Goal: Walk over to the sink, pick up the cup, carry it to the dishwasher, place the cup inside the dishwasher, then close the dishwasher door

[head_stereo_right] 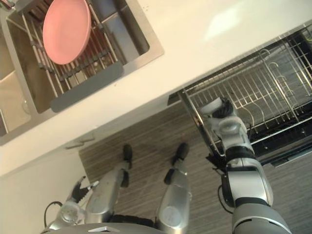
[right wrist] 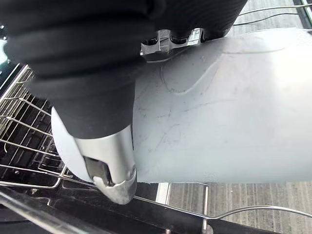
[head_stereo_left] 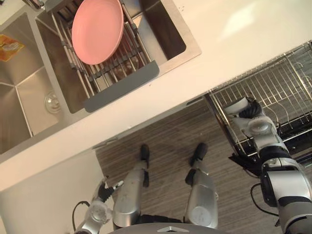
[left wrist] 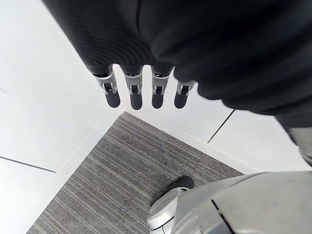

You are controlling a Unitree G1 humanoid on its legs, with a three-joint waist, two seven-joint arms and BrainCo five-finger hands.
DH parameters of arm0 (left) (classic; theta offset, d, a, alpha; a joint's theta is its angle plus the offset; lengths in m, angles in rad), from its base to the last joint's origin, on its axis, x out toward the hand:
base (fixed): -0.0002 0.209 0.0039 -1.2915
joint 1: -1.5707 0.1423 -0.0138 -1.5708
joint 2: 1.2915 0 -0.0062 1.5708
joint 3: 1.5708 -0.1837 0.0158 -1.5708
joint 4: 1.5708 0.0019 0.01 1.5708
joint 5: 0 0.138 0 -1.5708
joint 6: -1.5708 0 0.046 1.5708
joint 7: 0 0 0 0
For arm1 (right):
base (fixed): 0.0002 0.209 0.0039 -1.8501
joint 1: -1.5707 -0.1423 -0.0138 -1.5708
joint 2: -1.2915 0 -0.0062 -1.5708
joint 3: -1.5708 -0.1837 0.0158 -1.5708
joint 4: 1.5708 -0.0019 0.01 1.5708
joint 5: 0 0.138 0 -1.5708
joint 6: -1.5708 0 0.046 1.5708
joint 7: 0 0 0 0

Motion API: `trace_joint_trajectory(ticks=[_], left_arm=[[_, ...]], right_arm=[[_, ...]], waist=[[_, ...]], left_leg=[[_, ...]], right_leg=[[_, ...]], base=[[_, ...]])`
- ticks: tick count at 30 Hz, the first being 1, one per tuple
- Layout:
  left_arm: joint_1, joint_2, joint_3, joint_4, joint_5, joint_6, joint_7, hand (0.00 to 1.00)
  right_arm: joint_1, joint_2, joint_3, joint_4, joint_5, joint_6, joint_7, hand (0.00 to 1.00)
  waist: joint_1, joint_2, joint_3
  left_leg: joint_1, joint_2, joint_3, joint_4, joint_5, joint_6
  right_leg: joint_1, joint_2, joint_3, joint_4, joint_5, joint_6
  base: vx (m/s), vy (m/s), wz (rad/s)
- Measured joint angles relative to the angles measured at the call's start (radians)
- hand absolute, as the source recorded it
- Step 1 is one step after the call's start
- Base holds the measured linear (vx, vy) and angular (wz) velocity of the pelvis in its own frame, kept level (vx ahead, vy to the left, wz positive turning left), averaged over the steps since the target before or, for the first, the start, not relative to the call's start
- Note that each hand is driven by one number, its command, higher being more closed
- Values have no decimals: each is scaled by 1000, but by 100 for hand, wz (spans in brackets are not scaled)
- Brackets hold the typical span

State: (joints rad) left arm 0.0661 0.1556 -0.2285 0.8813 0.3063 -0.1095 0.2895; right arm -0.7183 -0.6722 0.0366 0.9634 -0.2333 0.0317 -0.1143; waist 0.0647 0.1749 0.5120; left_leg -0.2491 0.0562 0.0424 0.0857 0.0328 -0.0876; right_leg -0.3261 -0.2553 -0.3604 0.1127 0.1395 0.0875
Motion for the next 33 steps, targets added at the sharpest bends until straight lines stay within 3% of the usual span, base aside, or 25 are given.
trace_joint_trajectory(ticks=[1,2,12,20,26,28,33], left_arm=[[-1,1,-2,0,0,0,1,0],[-1,2,-5,0,0,-1,2,0],[-11,4,-12,0,0,2,-8,0],[-11,0,-11,8,4,25,-6,0],[5,-1,-6,-8,32,32,-11,0],[15,-1,6,-8,33,33,-13,0],[79,15,33,-6,72,40,-24,0]], right_arm=[[-11,-5,2,0,0,2,3,100],[-24,-9,2,1,2,13,6,0],[-36,-20,41,12,83,28,82,0],[-30,-2,30,12,222,30,77,0],[116,90,-52,-152,307,-30,57,0],[178,122,-82,-194,324,-47,43,0],[338,171,-166,-253,327,-104,26,0]], waist=[[1,0,0],[1,0,0],[16,1,-1],[-6,2,-1],[-26,-2,-1],[-29,-14,-17],[-39,-78,-130]], left_leg=[[-7,-2,-1,0,3,1],[-15,-3,-5,-1,8,2],[-17,-14,-22,-4,27,4],[15,-11,-24,-36,51,0],[110,4,-10,-41,30,-8],[134,11,-1,-43,21,-11],[200,32,44,-56,-5,-11]], right_leg=[[-8,-3,1,5,0,0],[-18,-6,-1,11,-1,-1],[-36,-30,-6,70,-23,-8],[-20,-28,-8,74,-22,-8],[82,-9,-7,47,-33,3],[109,3,-4,25,-32,1],[181,43,22,-68,1,10]], base=[[-32,-1,6],[-31,-4,6],[-43,-16,6],[-9,-31,0],[7,-21,-7],[19,-40,-15],[77,-34,-26]])
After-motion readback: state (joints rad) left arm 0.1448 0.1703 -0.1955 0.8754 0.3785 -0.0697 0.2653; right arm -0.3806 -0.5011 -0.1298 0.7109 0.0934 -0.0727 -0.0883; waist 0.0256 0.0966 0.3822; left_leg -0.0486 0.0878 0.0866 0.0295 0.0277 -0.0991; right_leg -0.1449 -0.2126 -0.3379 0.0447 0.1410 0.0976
